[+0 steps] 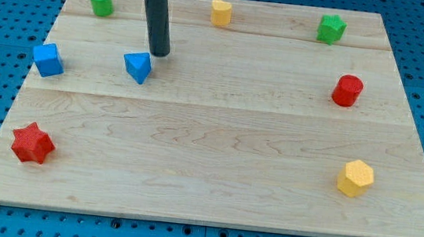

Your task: Slide the blue triangle to the bottom center

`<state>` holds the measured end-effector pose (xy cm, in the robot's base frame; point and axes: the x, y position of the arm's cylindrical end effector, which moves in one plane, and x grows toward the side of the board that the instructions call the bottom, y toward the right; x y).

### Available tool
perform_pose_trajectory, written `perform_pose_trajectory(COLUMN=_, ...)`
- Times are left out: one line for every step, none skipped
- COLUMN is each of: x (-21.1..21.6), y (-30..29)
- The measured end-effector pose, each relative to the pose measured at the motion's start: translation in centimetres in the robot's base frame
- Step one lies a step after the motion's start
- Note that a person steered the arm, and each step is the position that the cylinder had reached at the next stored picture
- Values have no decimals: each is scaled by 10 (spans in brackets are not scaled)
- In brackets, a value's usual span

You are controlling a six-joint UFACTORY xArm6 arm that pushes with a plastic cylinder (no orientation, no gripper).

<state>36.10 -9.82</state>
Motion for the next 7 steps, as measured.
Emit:
perform_pose_trajectory(x=5, y=-34)
perform_pose_trajectory(x=7, y=-62)
perform_pose_trajectory(x=41, y=-30)
perform_pose_trajectory(x=84, y=35)
perform_pose_trajectory(x=65, y=19)
perform_pose_trajectory(x=86, y=62)
perform_pose_trajectory(x=133, y=92)
